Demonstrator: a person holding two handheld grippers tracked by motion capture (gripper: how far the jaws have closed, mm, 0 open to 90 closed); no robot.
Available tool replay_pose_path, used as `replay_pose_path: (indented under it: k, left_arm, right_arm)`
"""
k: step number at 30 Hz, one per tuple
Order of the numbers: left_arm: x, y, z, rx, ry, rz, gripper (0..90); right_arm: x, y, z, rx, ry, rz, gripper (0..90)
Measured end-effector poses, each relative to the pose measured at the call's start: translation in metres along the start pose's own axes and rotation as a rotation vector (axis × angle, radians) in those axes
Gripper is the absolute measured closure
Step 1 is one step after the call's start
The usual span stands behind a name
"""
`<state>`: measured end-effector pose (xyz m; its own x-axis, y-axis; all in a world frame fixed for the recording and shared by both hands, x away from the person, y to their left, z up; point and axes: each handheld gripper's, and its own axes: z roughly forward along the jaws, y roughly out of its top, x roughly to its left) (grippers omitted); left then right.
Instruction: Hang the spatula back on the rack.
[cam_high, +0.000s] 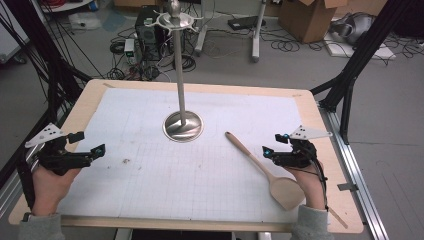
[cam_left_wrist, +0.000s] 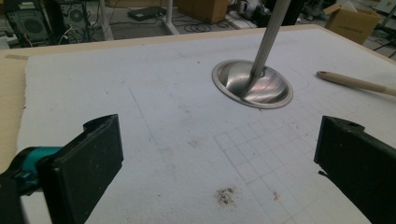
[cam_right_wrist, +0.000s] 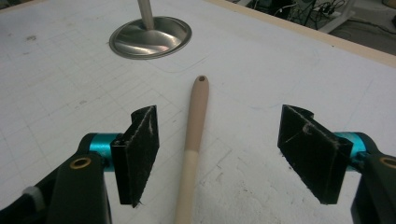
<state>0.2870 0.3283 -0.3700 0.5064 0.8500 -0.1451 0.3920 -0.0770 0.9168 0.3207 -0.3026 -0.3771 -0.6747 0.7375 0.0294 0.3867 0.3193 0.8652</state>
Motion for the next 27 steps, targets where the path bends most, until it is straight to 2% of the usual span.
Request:
replay_pose_path:
  k: [4, 8, 16, 22, 27]
  left_arm:
    - [0.000, 0.000, 0.004, 0.010, -0.005, 0.004, 1.7]
    - [-0.002, 0.001, 0.005, 0.010, -0.010, 0.010, 1.7]
    - [-0.004, 0.003, 0.007, 0.008, -0.023, 0.016, 1.7]
    - [-0.005, 0.005, 0.011, 0.004, -0.032, 0.018, 1.7]
    - [-0.008, 0.007, 0.015, 0.006, -0.041, 0.022, 1.7]
  right_arm:
    - [0.004, 0.000, 0.001, 0.007, -0.005, -0.019, 28.7]
    - [0.007, -0.004, 0.006, 0.047, -0.006, -0.033, 28.0]
    - [0.010, -0.013, 0.009, 0.081, -0.019, -0.019, 27.9]
    - [0.012, -0.023, 0.011, 0.128, -0.019, -0.012, 27.9]
    - [0.013, -0.029, 0.012, 0.140, -0.022, -0.005, 27.8]
